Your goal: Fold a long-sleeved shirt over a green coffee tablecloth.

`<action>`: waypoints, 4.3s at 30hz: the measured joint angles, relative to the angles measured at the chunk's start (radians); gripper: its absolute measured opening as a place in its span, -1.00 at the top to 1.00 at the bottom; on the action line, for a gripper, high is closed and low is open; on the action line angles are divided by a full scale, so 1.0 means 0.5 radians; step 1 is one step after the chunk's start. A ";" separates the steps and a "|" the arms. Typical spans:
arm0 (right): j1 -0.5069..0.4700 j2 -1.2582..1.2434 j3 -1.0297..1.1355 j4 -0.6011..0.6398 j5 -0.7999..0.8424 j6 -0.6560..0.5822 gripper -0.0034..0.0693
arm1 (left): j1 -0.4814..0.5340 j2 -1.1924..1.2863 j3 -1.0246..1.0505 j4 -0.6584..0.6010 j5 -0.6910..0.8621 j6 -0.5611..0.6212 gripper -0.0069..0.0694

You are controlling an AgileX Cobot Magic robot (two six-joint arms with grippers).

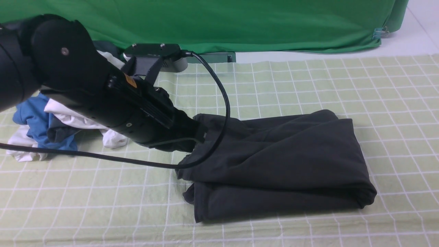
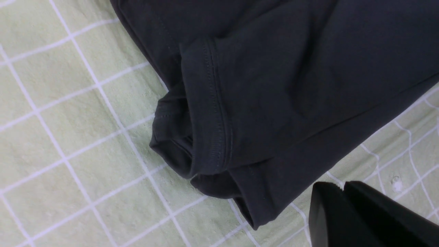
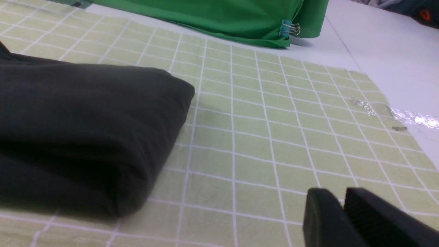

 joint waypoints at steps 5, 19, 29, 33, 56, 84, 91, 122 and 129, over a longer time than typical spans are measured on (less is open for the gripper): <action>0.000 0.000 0.000 0.000 -0.006 -0.002 0.61 | 0.000 -0.327 0.031 0.240 0.134 0.014 0.71; 0.000 0.000 0.000 0.000 -0.006 -0.002 0.52 | 0.000 -1.801 1.266 -0.426 -0.993 0.231 0.71; 0.000 0.000 0.000 0.000 -0.006 -0.002 0.46 | 0.000 -1.956 1.418 -0.211 -1.491 0.299 0.71; 0.000 0.000 0.000 0.000 -0.006 -0.002 0.45 | 0.000 -1.956 1.419 0.087 -1.496 0.308 0.71; 0.000 0.000 0.000 0.000 -0.006 -0.002 0.36 | 0.425 -2.576 1.954 0.606 -1.507 -0.215 0.71; 0.000 0.000 0.000 0.000 -0.006 -0.002 0.25 | 0.791 -2.828 2.217 0.771 -1.247 -0.389 0.71; 0.000 0.000 0.000 0.000 -0.006 -0.002 0.25 | 0.791 -2.828 2.217 0.769 -1.247 -0.389 0.71; 0.000 0.000 0.000 0.000 -0.006 -0.002 0.25 | 0.791 -2.828 2.217 0.769 -1.247 -0.390 0.71; 0.000 0.000 0.000 0.000 -0.006 -0.002 0.25 | 0.791 -2.828 2.217 0.769 -1.247 -0.390 0.71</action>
